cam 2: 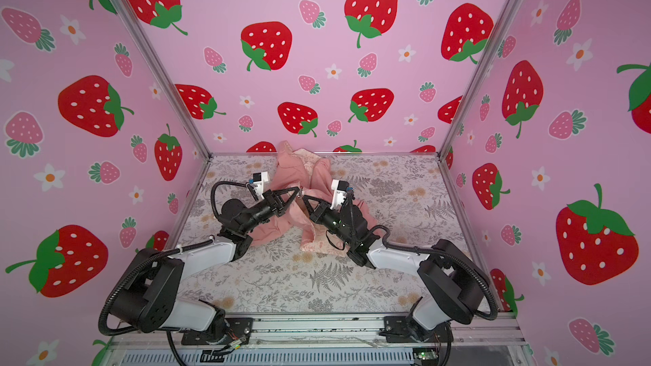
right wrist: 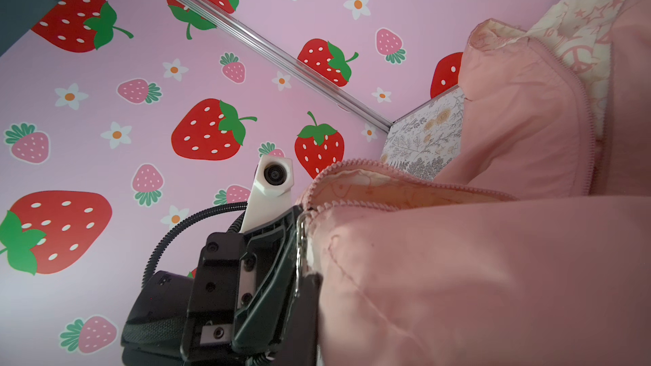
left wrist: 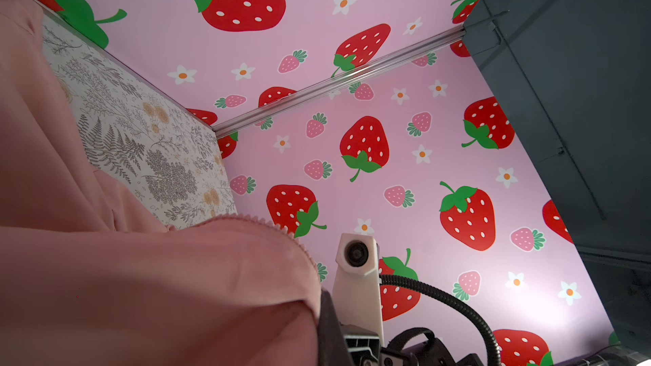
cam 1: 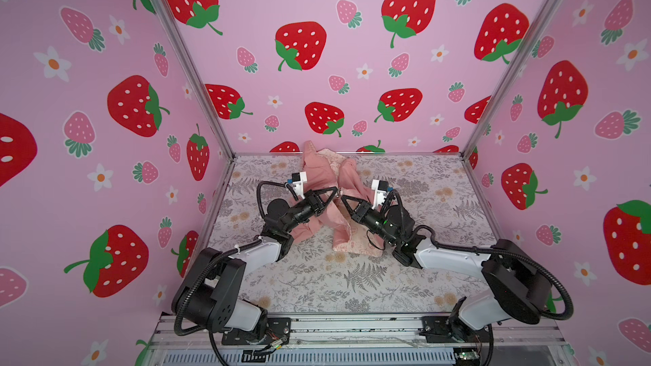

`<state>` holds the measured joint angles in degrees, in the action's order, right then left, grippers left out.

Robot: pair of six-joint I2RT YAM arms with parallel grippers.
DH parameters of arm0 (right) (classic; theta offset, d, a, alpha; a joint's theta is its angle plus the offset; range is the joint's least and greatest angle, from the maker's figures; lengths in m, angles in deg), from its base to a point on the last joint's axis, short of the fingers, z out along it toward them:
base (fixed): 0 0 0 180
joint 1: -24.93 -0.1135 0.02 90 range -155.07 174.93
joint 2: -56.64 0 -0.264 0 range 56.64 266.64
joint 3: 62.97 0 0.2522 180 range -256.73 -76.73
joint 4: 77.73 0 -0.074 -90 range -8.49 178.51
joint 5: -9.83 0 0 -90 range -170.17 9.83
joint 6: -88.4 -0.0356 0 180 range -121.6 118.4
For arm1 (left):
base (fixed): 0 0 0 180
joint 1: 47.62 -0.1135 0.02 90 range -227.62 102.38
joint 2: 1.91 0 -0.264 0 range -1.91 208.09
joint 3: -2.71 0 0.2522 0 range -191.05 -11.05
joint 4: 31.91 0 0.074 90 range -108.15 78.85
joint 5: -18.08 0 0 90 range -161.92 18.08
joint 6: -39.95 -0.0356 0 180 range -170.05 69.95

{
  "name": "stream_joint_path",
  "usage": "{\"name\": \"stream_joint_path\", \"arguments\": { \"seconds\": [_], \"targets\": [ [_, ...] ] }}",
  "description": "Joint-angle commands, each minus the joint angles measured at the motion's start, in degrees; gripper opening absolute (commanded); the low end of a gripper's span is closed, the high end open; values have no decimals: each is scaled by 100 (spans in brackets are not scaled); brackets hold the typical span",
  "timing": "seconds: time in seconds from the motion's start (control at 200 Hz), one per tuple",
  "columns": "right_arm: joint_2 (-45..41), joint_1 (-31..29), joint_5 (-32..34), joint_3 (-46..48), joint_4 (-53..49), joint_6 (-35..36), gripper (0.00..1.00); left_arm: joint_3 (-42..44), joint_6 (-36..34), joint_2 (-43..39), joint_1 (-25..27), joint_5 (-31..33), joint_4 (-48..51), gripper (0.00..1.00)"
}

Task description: Zip up the jacket

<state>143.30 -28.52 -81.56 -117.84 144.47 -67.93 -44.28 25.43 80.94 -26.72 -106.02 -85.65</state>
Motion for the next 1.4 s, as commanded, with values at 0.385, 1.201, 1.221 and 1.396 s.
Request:
{"name": "stream_joint_path", "arguments": {
  "seconds": [0.385,1.201,1.221,1.396],
  "targets": [
    [2,77,-91,-14,385,-247,31,-60,21,-58,-16,9,-483,0],
    [516,221,51,-60,1525,-1310,32,-43,54,-46,-5,-48,-581,0],
    [518,219,59,-56,1539,-1313,32,-42,54,-46,-6,-55,-588,0],
    [545,229,69,-91,1636,-1356,31,-51,95,2,19,-48,-639,0]
  ]
}}
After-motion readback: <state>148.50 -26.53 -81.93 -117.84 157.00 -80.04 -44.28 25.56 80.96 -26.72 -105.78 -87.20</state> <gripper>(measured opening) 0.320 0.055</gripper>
